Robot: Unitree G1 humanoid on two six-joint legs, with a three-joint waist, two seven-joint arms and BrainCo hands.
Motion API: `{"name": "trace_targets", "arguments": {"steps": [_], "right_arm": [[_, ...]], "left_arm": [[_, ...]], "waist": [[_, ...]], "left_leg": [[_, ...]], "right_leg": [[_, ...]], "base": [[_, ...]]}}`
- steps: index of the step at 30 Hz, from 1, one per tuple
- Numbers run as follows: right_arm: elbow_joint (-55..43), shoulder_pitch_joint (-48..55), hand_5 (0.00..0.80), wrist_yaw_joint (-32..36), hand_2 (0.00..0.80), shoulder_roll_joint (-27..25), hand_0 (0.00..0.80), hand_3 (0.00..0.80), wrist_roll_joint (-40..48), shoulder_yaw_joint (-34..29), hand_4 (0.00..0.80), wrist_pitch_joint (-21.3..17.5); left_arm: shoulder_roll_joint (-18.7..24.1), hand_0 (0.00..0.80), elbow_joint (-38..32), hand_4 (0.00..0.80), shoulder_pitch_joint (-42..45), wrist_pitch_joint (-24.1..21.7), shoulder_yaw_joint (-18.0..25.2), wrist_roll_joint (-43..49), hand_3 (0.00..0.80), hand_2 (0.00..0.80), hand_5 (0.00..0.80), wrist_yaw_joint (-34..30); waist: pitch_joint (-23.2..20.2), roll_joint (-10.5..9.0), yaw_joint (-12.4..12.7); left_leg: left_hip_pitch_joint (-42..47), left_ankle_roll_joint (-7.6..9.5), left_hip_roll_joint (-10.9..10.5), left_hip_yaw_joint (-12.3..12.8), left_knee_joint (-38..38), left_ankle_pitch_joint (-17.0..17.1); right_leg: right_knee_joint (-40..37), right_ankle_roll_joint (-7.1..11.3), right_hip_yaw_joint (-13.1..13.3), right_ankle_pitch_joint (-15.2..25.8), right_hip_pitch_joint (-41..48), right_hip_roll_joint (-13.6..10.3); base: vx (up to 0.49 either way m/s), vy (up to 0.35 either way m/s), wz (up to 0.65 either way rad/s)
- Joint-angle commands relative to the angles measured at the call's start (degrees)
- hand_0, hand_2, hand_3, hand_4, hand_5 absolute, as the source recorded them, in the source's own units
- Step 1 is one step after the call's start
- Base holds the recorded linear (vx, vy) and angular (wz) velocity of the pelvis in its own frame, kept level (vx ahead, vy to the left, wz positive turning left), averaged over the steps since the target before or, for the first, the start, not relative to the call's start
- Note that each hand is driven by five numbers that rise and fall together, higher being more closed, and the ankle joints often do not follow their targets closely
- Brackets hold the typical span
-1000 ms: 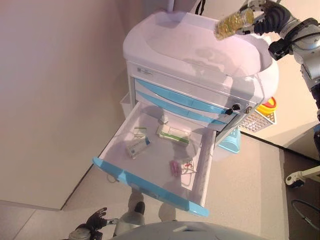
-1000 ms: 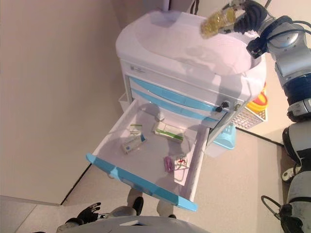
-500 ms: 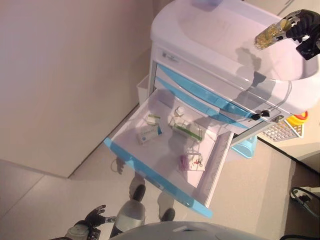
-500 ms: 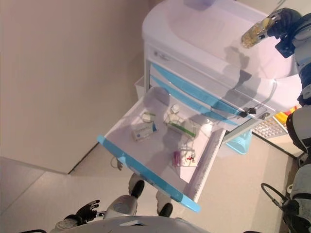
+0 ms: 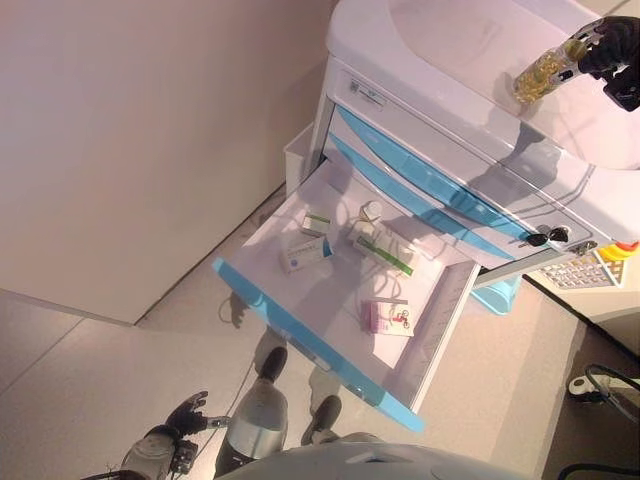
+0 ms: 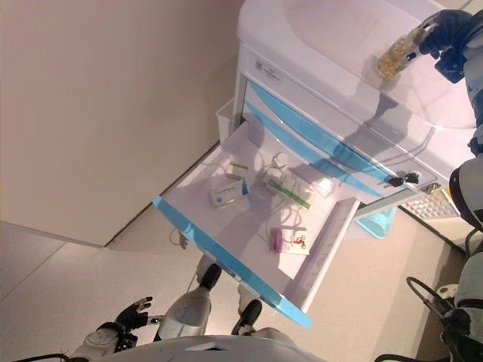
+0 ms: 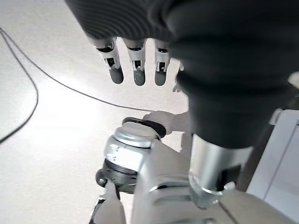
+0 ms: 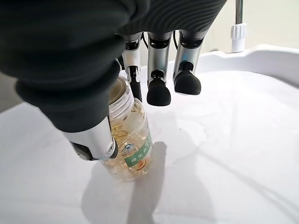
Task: Open the drawer and pick up the medicine
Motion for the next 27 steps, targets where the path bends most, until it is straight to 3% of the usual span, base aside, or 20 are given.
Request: {"name": "trace_targets", "arguments": {"steps": [1,17,27], "right_arm": [[-0.6,-7.7,0.000,0.7,0.000,-3.7,0.000,0.000,-1.7,6.6,0.000,-0.6],[-0.1,-7.8,0.000,-2.9,0.000,-3.5,0.000,0.000,-1.2,6.0,0.000,-2.4],[0.4,-7.4,0.000,-11.5,0.000,-4.0,0.000,0.000,3.3,3.3,0.000,-2.8]], "left_arm": [[2.4,0.000,-0.9,0.000,2.2,-1.4,-0.5,-1.5,0.000,0.000,0.000,0.0],[2.3,0.000,-0.4,0.000,3.0,-1.6,-0.3,-1.5,0.000,0.000,0.000,-0.2],[2.3,0.000,0.2,0.000,2.8,-1.2,-1.1,-0.8,0.000,0.000,0.000,-0.7]], "waist": [[-0.3,-1.39,0.5],[-0.7,-0.98,0.5],[-1.5,-0.82,-0.1]], "left_leg": [[3.4,-0.14,0.0,1.0,0.5,-7.4],[3.8,-0.24,-0.3,0.6,0.5,-7.5],[4.5,-0.03,-0.4,0.8,0.6,-8.1]], "right_leg": [[3.4,2.56,1.4,1.4,-0.3,-1.9],[3.4,2.66,1.8,1.3,-0.1,-1.9],[3.0,3.01,2.9,1.7,0.1,-1.7]], "base": [[0.000,0.000,0.00],[0.000,0.000,0.00],[-0.008,-0.020,-0.04]]}}
